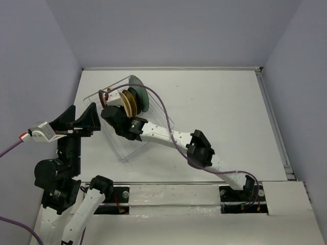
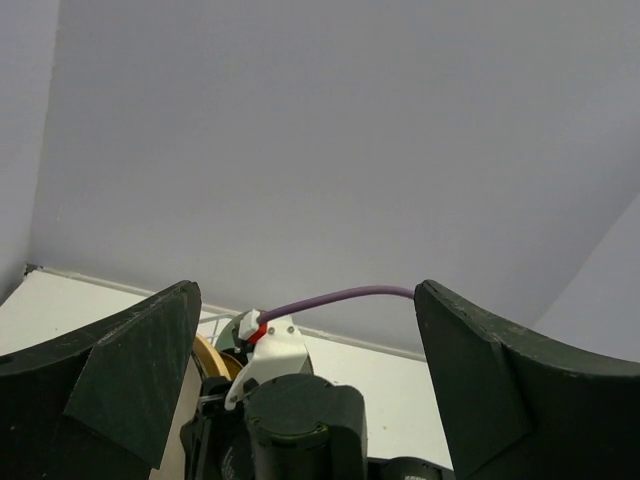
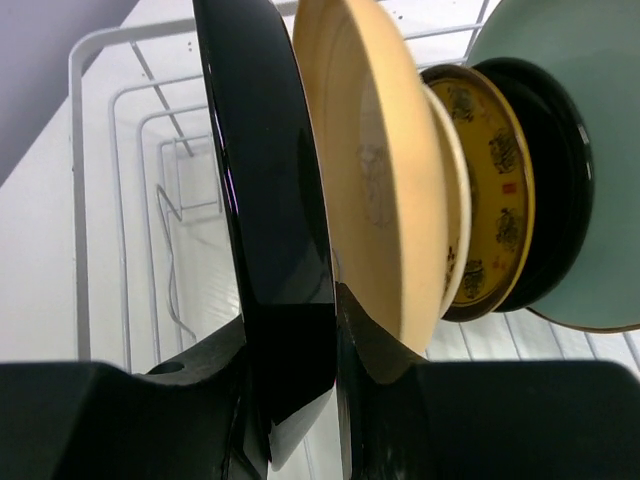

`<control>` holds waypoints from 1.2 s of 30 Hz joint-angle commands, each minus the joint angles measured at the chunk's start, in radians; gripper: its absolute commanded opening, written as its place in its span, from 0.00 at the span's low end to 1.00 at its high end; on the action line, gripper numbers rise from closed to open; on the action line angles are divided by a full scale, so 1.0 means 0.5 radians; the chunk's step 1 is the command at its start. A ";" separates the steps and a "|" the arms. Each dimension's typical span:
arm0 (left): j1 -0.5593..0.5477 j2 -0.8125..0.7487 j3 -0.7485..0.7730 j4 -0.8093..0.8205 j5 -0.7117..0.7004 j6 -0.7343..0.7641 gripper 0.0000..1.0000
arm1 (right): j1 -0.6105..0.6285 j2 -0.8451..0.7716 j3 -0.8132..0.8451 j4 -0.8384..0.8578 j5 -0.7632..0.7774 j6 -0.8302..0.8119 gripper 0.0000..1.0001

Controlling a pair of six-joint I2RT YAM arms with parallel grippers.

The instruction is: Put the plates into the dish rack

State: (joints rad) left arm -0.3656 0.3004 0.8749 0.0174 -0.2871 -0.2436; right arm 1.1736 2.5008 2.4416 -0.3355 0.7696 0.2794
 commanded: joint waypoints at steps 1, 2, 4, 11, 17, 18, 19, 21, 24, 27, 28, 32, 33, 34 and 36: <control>0.016 0.019 -0.016 0.137 0.013 -0.004 0.99 | 0.018 -0.016 0.072 0.425 0.170 -0.111 0.07; 0.016 0.019 -0.016 0.137 0.010 -0.001 0.99 | 0.036 -0.013 0.068 0.447 0.167 -0.120 0.07; 0.019 0.022 -0.019 0.140 0.010 0.002 0.99 | 0.037 -0.013 0.050 0.456 0.151 -0.126 0.07; 0.026 0.053 -0.035 0.146 -0.003 0.015 0.99 | 0.055 -0.120 -0.072 0.490 0.041 -0.123 0.60; 0.032 0.071 -0.059 0.155 -0.104 0.027 0.99 | 0.073 -0.485 -0.348 0.490 -0.094 -0.056 0.85; 0.029 0.074 -0.062 0.162 -0.113 0.030 0.99 | 0.073 -0.549 -0.461 0.490 -0.109 -0.050 0.87; 0.029 0.077 -0.062 0.165 -0.122 0.039 0.99 | 0.073 -0.611 -0.526 0.490 -0.134 -0.031 0.88; 0.029 0.126 -0.050 0.156 -0.144 0.042 0.99 | 0.073 -0.822 -0.743 0.505 -0.250 -0.004 0.92; 0.029 0.169 -0.047 0.155 -0.113 0.030 0.99 | 0.073 -1.146 -1.004 0.548 -0.318 0.006 0.97; 0.029 0.221 -0.056 0.149 -0.049 -0.001 0.99 | 0.073 -1.534 -1.443 0.603 -0.294 -0.010 1.00; 0.029 0.243 -0.065 0.155 -0.027 -0.025 0.99 | 0.073 -1.641 -1.566 0.619 -0.251 -0.022 1.00; 0.029 0.316 -0.090 0.168 0.153 -0.077 0.99 | -0.076 -2.233 -2.353 0.735 -0.180 0.018 1.00; 0.029 0.332 -0.099 0.168 0.184 -0.086 0.99 | -0.122 -2.359 -2.477 0.738 -0.186 0.057 1.00; 0.026 0.353 -0.127 0.171 0.218 -0.102 0.99 | -0.175 -2.603 -2.596 0.739 -0.205 0.073 1.00; 0.029 0.369 -0.157 0.162 0.313 -0.108 0.99 | -0.346 -2.837 -2.902 0.739 -0.238 0.101 0.99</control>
State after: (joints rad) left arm -0.3576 0.4553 0.8249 0.0444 -0.2279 -0.2737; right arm 1.1156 1.2552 1.2015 -0.0147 0.6361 0.2867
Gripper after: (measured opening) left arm 0.990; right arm 0.994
